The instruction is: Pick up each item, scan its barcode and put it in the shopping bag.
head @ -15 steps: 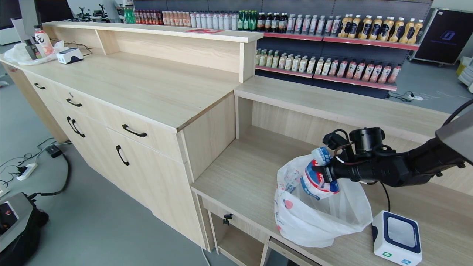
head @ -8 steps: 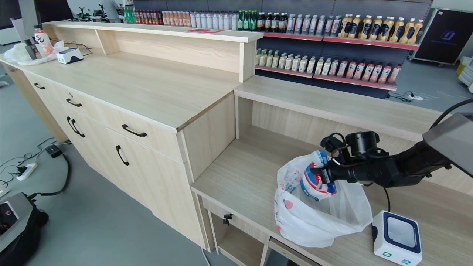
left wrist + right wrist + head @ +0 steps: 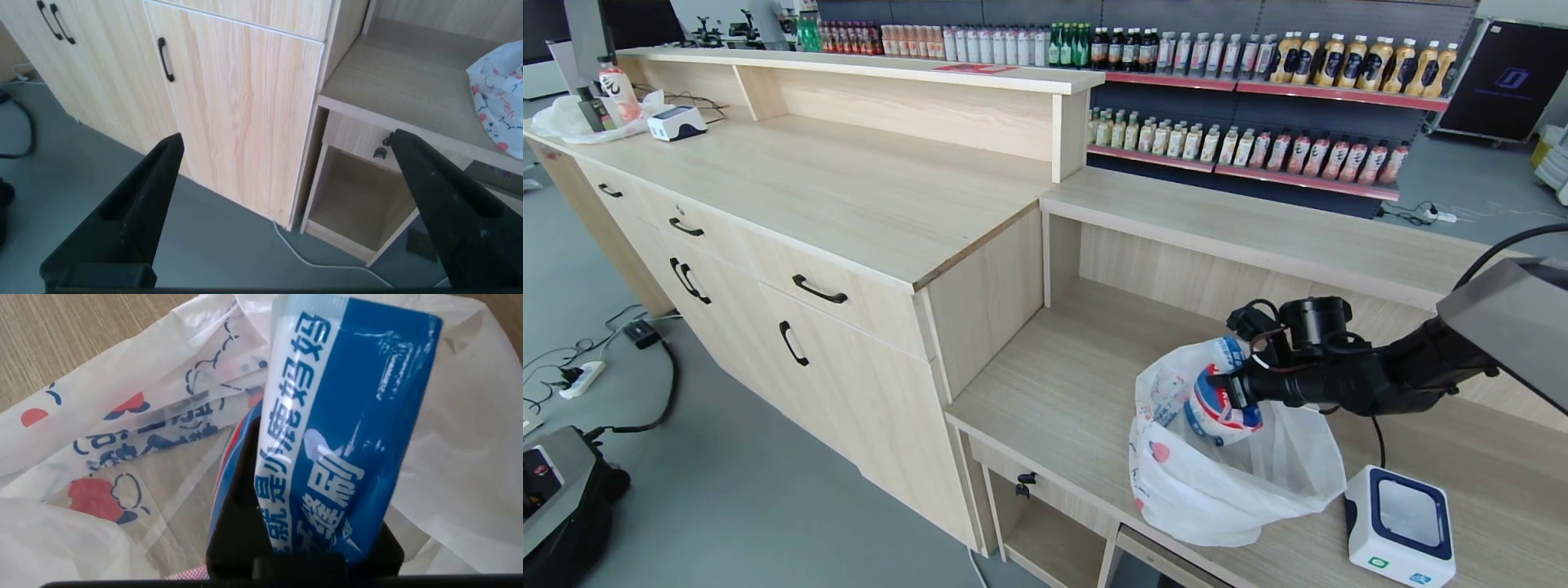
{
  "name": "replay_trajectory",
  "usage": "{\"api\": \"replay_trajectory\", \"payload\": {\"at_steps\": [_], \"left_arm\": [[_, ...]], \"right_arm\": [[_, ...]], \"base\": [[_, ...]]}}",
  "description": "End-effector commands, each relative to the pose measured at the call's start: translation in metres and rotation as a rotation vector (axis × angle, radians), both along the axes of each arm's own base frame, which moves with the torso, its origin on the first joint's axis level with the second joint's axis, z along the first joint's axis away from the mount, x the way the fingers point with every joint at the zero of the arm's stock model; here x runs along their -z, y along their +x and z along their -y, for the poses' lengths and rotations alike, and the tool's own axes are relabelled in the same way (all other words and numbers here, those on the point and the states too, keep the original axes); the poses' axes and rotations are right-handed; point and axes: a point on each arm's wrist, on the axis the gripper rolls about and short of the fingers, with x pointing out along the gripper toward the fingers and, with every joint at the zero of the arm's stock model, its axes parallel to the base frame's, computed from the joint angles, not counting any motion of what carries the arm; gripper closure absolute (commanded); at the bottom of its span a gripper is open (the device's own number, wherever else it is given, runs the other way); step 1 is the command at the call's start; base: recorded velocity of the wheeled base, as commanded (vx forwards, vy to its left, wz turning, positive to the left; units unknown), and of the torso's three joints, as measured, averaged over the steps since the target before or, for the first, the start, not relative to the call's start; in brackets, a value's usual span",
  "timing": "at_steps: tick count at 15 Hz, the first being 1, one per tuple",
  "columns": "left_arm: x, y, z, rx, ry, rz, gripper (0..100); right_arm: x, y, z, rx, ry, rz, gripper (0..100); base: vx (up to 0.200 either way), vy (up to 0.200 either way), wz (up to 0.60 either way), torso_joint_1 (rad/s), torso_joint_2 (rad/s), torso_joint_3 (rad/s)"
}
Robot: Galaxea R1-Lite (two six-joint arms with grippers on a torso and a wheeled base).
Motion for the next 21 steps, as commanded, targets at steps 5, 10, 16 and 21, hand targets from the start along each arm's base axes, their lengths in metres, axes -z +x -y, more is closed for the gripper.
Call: {"api": "replay_trajectory", "payload": {"at_steps": [5, 10, 16, 21], "left_arm": [[0.000, 0.000, 0.000, 0.000, 0.000, 0.000, 0], [0.000, 0.000, 0.000, 0.000, 0.000, 0.000, 0], [0.000, 0.000, 0.000, 0.000, 0.000, 0.000, 0], [0.000, 0.000, 0.000, 0.000, 0.000, 0.000, 0]], "right_arm": [[0.008, 0.003, 0.004, 0.009, -0.001, -0.015, 100], [-0.013, 0.000, 0.003, -0.009, 0.016, 0.030, 0], [-0.083, -0.031, 0.004, -0.130, 0.099, 0.128, 0], [-0.187, -0.125, 0.014, -0.118, 0.091, 0.354, 0]], "base": [[0.000, 0.000, 0.00, 0.000, 0.00, 0.000], [0.000, 0.000, 0.00, 0.000, 0.00, 0.000], [0.000, 0.000, 0.00, 0.000, 0.00, 0.000], [0.000, 0.000, 0.00, 0.000, 0.00, 0.000]]}}
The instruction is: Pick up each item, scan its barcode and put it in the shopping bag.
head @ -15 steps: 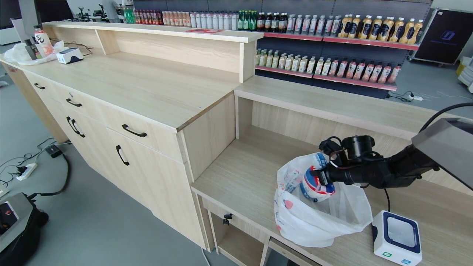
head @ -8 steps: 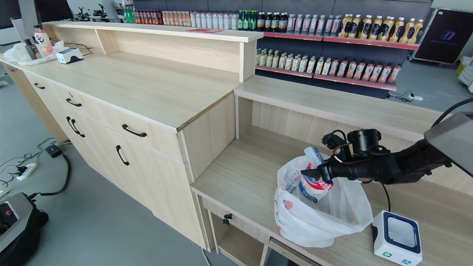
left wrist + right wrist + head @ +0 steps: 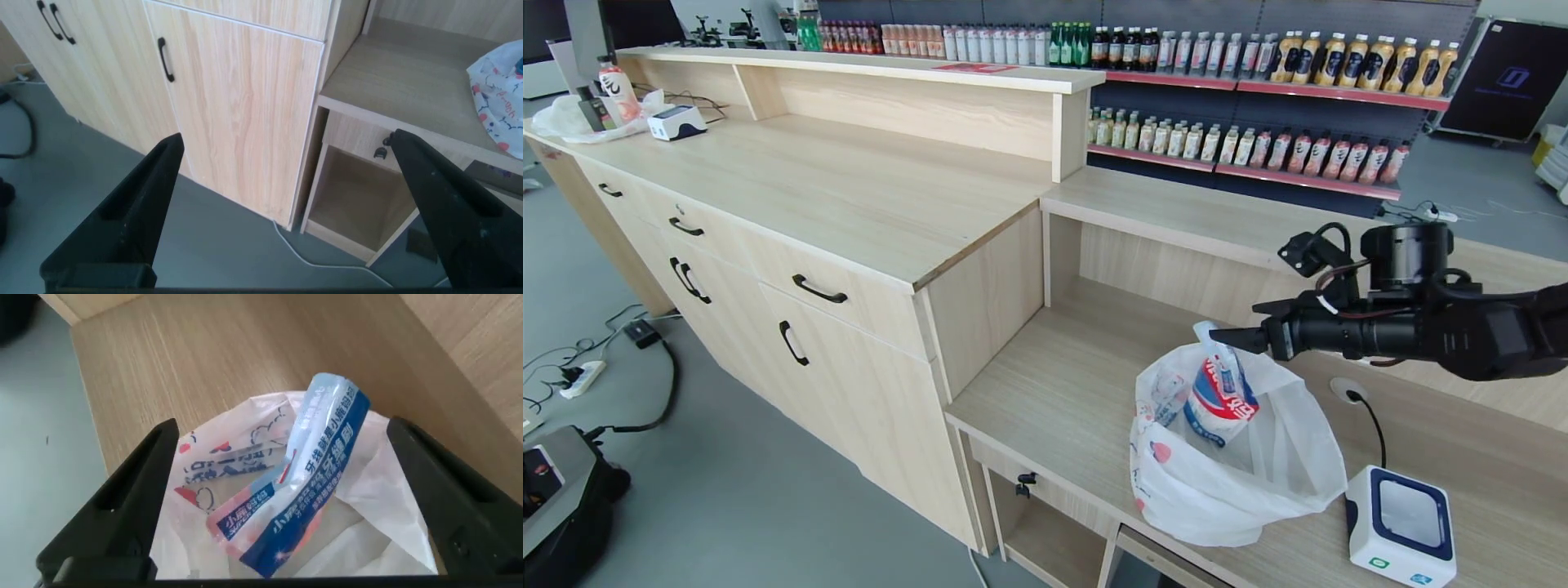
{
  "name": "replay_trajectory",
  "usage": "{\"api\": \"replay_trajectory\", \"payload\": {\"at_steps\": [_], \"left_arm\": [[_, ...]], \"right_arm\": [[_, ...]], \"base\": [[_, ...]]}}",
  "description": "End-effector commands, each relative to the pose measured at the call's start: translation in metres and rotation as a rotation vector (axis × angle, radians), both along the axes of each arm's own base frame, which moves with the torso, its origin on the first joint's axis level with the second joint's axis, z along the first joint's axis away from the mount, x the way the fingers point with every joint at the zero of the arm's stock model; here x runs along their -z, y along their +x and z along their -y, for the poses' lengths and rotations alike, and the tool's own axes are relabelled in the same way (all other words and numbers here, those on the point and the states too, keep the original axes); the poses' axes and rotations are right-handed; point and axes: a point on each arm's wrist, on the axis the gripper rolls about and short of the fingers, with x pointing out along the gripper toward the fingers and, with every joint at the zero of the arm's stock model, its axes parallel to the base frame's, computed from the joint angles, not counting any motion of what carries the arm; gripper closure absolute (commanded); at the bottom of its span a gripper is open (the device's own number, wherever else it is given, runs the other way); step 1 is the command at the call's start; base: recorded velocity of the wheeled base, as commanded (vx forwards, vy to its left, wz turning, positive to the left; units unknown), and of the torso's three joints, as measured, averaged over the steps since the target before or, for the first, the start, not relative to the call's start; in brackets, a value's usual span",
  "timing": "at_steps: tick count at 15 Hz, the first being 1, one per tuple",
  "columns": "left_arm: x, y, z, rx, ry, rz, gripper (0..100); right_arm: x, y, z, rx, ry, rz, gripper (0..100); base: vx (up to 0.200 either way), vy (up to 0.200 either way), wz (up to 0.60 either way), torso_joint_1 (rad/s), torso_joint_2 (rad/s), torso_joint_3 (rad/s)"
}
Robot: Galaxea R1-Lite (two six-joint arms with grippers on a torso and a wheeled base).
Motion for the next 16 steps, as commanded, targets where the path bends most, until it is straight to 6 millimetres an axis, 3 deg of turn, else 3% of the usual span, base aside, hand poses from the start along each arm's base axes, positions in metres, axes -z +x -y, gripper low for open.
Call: {"api": "replay_trajectory", "payload": {"at_steps": [1, 2, 3, 4, 6, 10, 13, 16], "left_arm": [[0.000, 0.000, 0.000, 0.000, 0.000, 0.000, 0], [0.000, 0.000, 0.000, 0.000, 0.000, 0.000, 0], [0.000, 0.000, 0.000, 0.000, 0.000, 0.000, 0], [0.000, 0.000, 0.000, 0.000, 0.000, 0.000, 0], [0.000, 0.000, 0.000, 0.000, 0.000, 0.000, 0], [0.000, 0.000, 0.000, 0.000, 0.000, 0.000, 0], [0.000, 0.000, 0.000, 0.000, 0.000, 0.000, 0], [0.000, 0.000, 0.000, 0.000, 0.000, 0.000, 0]], "right_arm": [[-0.083, -0.106, 0.019, 0.045, -0.004, 0.183, 0], [-0.086, -0.127, 0.026, 0.067, -0.021, 0.193, 0], [-0.083, -0.174, 0.043, 0.123, -0.107, 0.220, 0], [-0.079, -0.198, 0.053, 0.175, -0.164, 0.217, 0], [-0.080, -0.215, 0.066, 0.273, -0.225, 0.217, 0], [-0.082, -0.207, 0.095, 0.628, -0.331, 0.146, 0], [-0.071, -0.186, 0.130, 0.811, -0.345, 0.022, 0], [-0.038, -0.170, 0.172, 0.907, -0.315, -0.164, 0]], "base": [[0.000, 0.000, 0.00, 0.000, 0.00, 0.000], [0.000, 0.000, 0.00, 0.000, 0.00, 0.000], [0.000, 0.000, 0.00, 0.000, 0.00, 0.000], [0.000, 0.000, 0.00, 0.000, 0.00, 0.000], [0.000, 0.000, -0.60, 0.002, 0.01, 0.002], [0.000, 0.000, -0.60, 0.001, 0.00, 0.006], [0.000, 0.000, -0.60, -0.001, 0.01, 0.002], [0.000, 0.000, -0.20, 0.002, 0.00, 0.001]]}}
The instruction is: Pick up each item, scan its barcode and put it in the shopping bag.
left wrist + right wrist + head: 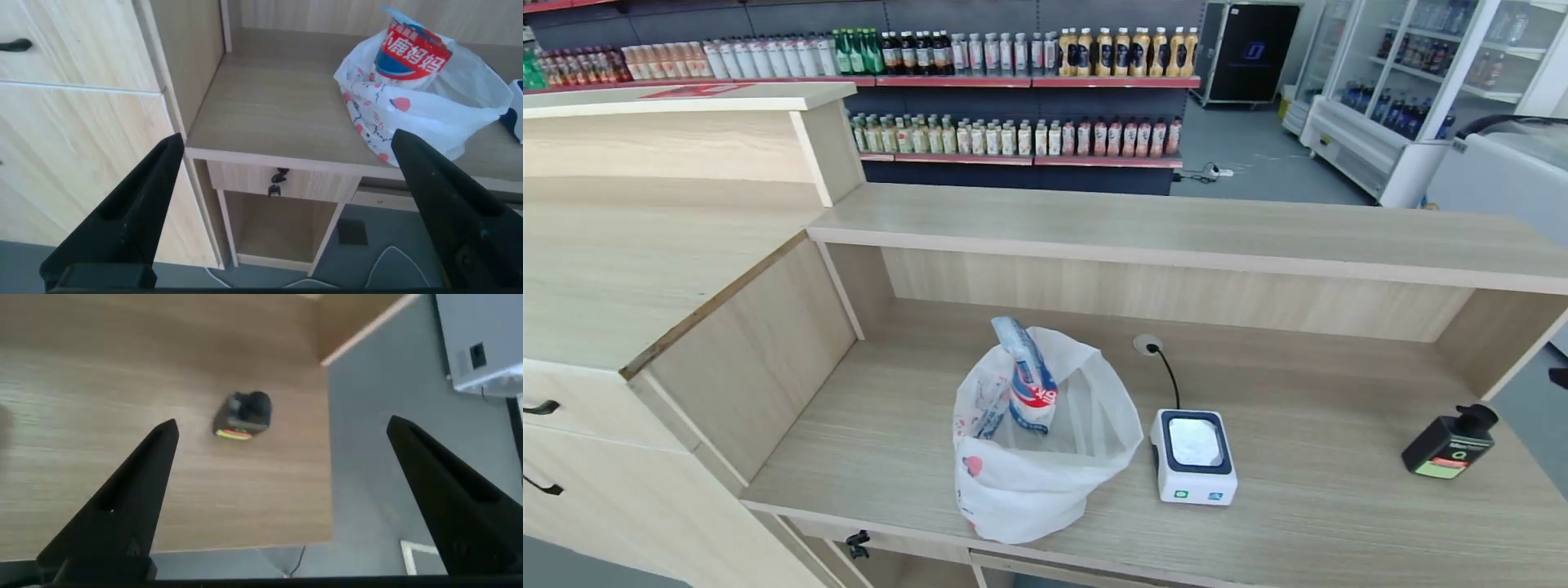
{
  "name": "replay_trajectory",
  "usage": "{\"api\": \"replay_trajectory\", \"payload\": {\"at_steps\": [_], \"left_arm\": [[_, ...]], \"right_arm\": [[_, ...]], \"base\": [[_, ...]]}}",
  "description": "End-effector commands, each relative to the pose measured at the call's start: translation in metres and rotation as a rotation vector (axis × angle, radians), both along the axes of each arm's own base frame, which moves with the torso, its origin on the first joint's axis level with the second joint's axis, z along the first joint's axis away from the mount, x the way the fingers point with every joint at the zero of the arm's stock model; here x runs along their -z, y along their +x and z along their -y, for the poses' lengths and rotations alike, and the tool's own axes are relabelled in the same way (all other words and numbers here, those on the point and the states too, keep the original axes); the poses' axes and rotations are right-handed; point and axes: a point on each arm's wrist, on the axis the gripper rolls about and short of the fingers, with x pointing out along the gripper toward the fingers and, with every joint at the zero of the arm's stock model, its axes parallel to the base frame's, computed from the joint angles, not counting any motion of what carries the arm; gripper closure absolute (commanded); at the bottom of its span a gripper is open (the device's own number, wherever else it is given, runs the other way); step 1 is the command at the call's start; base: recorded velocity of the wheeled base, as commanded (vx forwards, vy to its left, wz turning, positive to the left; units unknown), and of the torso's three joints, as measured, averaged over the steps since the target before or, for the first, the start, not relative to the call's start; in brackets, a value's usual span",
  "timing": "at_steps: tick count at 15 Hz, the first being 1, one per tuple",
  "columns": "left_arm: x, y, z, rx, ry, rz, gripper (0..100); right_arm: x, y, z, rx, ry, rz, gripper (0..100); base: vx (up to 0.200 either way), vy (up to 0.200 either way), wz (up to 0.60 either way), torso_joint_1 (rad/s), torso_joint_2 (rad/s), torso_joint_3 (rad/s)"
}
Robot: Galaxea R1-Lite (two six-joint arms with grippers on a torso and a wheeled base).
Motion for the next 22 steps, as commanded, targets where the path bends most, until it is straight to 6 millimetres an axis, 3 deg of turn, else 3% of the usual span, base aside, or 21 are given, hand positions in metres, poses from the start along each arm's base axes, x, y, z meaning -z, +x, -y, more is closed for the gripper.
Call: {"api": "replay_trajectory", "payload": {"at_steps": [1, 4, 8, 15, 22], "left_arm": [[0.000, 0.000, 0.000, -0.001, 0.000, 0.000, 0], [0.000, 0.000, 0.000, -0.001, 0.000, 0.000, 0], [0.000, 0.000, 0.000, -0.001, 0.000, 0.000, 0], [0.000, 0.000, 0.000, -0.001, 0.000, 0.000, 0], [0.000, 0.000, 0.000, -0.001, 0.000, 0.000, 0]], "right_arm": [[0.037, 0.016, 0.044, 0.108, 0.088, -0.145, 0], [0.055, 0.008, 0.091, 0.060, 0.032, -0.243, 0], [0.070, 0.021, 0.122, -0.096, 0.066, -0.206, 0], [0.094, 0.005, 0.138, -0.082, 0.115, -0.250, 0], [0.129, 0.020, 0.166, -0.261, 0.178, -0.198, 0]], "base": [[0.000, 0.000, 0.00, 0.000, 0.00, 0.000], [0.000, 0.000, 0.00, 0.000, 0.00, 0.000], [0.000, 0.000, 0.00, 0.000, 0.00, 0.000], [0.000, 0.000, 0.00, 0.000, 0.00, 0.000], [0.000, 0.000, 0.00, 0.000, 0.00, 0.000]]}}
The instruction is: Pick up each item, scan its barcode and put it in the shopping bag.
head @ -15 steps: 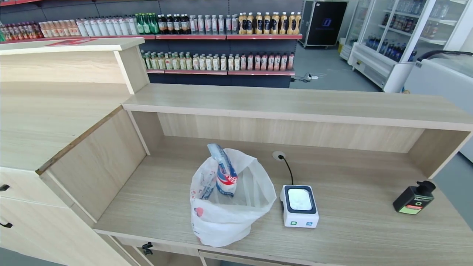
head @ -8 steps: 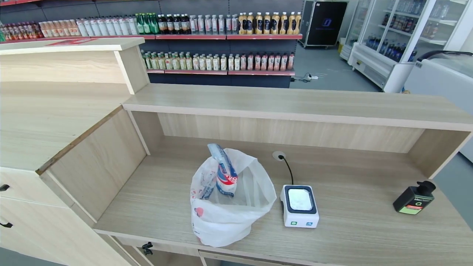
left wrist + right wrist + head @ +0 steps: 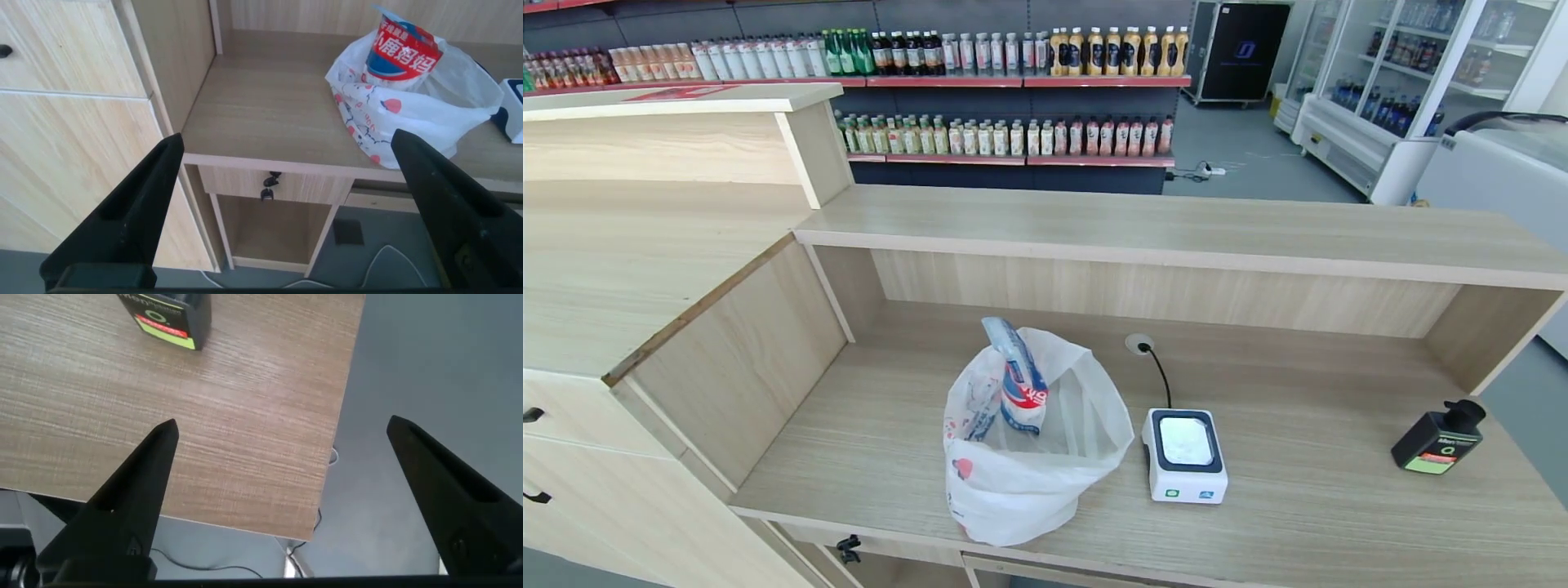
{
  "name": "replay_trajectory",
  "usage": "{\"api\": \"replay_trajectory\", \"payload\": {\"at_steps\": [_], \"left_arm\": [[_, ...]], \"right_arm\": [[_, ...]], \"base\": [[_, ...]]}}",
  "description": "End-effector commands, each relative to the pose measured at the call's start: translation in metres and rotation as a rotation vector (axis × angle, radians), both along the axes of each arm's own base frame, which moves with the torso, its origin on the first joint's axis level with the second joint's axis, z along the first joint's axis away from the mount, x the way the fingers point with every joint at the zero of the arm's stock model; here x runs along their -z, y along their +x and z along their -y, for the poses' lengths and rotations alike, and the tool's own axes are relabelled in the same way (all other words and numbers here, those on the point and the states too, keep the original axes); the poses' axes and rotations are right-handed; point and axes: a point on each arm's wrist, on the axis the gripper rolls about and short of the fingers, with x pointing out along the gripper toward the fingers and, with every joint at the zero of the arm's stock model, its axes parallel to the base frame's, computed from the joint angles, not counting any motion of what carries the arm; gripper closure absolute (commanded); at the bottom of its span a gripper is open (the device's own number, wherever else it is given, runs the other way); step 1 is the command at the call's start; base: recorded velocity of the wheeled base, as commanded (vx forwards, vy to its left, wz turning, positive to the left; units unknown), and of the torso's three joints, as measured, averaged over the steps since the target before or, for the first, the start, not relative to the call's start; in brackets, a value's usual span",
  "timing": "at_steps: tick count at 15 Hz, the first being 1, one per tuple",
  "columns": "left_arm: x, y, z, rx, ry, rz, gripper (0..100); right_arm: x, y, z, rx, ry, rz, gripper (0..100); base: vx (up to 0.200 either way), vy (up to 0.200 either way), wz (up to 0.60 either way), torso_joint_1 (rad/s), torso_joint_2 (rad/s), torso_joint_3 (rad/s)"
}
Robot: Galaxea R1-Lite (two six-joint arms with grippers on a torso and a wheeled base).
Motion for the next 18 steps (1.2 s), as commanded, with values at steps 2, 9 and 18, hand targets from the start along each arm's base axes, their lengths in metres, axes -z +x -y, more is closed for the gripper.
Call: {"api": "replay_trajectory", "payload": {"at_steps": [2, 9, 18], "left_arm": [[0.000, 0.000, 0.000, 0.000, 0.000, 0.000, 0], [0.000, 0.000, 0.000, 0.000, 0.000, 0.000, 0], [0.000, 0.000, 0.000, 0.000, 0.000, 0.000, 0]], "right_arm": [[0.019, 0.016, 0.010, -0.041, 0.047, 0.001, 0], [0.043, 0.060, 0.007, -0.220, 0.090, 0.045, 0], [0.073, 0.100, -0.015, -0.381, 0.110, 0.028, 0]], "base": [[0.000, 0.000, 0.00, 0.000, 0.00, 0.000], [0.000, 0.000, 0.00, 0.000, 0.00, 0.000], [0.000, 0.000, 0.00, 0.000, 0.00, 0.000]]}}
